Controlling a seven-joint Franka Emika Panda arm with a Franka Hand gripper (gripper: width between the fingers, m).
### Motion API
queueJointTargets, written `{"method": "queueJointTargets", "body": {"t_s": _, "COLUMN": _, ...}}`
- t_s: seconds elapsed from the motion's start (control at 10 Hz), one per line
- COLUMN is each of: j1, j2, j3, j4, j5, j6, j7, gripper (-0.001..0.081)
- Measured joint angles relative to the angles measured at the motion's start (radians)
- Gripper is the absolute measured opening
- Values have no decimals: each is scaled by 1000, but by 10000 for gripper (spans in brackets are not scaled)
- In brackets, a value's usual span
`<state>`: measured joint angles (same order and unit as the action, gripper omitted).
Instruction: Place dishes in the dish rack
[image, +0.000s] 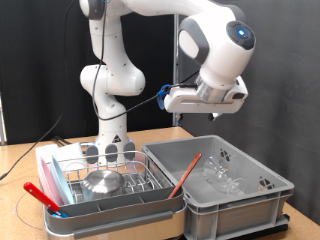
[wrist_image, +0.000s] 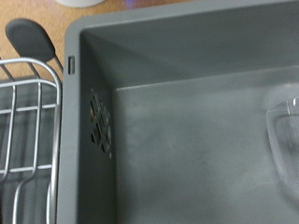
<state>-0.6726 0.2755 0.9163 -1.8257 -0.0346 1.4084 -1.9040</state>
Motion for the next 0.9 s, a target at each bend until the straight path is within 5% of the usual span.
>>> {"method": "queueJointTargets", "body": {"t_s": 0.2, "j1": 0, "j2": -41, "j3": 18, "j4": -39, "j5": 0, "j6": 58, "j7": -15, "gripper": 805}}
{"method": "queueJointTargets", "body": {"t_s": 0.5, "j1": 1, "j2": -146, "j3": 37, "j4": -185, "j5": 5, "j6": 310, "j7": 17, "gripper": 805}}
{"method": "queueJointTargets", "body": {"t_s": 0.7, "j1": 7, "j2": -143, "j3": 38, "j4": -202, "j5": 14, "j6": 250, "j7": 47, "gripper": 805}}
{"method": "queueJointTargets", "body": {"t_s": 0.9, "j1": 5, "j2": -154, "j3": 38, "j4": -221, "j5": 62, "j6": 334, "j7": 90, "gripper": 805}}
